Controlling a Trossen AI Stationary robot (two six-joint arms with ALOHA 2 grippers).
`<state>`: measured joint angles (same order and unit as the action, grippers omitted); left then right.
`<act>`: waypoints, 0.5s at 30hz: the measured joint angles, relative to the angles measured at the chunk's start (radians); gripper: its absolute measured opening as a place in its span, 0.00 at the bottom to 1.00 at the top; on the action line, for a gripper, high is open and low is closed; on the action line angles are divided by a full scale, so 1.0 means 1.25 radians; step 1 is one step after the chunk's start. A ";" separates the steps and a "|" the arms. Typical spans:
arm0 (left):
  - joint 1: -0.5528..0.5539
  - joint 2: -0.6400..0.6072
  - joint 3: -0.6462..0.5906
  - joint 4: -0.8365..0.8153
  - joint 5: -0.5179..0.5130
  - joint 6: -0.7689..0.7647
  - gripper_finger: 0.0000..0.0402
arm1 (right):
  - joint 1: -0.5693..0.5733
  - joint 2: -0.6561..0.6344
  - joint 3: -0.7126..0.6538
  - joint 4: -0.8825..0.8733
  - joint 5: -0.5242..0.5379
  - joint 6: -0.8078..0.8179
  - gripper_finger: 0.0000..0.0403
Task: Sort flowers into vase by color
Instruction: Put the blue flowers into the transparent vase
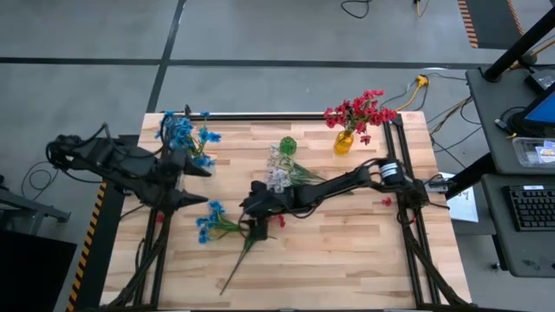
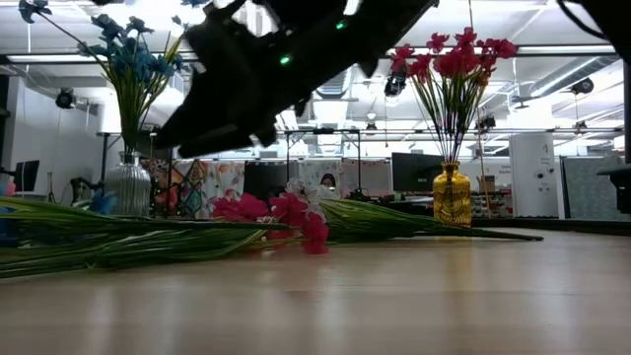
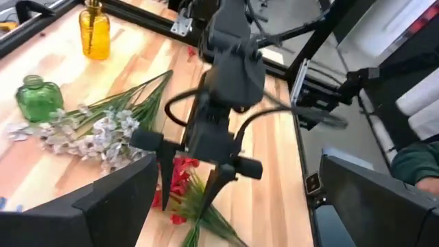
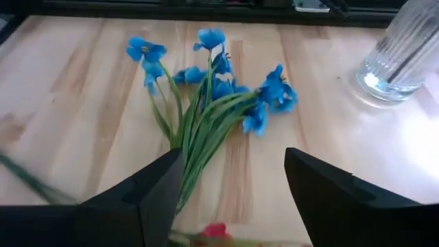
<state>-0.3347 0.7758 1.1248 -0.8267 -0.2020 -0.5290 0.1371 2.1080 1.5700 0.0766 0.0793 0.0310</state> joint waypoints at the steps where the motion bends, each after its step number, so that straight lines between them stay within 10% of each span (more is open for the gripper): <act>1: 0.000 0.015 0.029 -0.027 0.000 0.005 0.97 | 0.000 0.016 0.019 -0.009 0.000 0.002 0.62; 15: -0.003 0.140 0.241 -0.294 -0.126 0.012 0.97 | 0.002 0.210 0.330 -0.317 -0.003 0.011 0.63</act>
<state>-0.3386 0.9511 1.4266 -1.1947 -0.3591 -0.5140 0.1390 2.3701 1.9825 -0.3202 0.0750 0.0445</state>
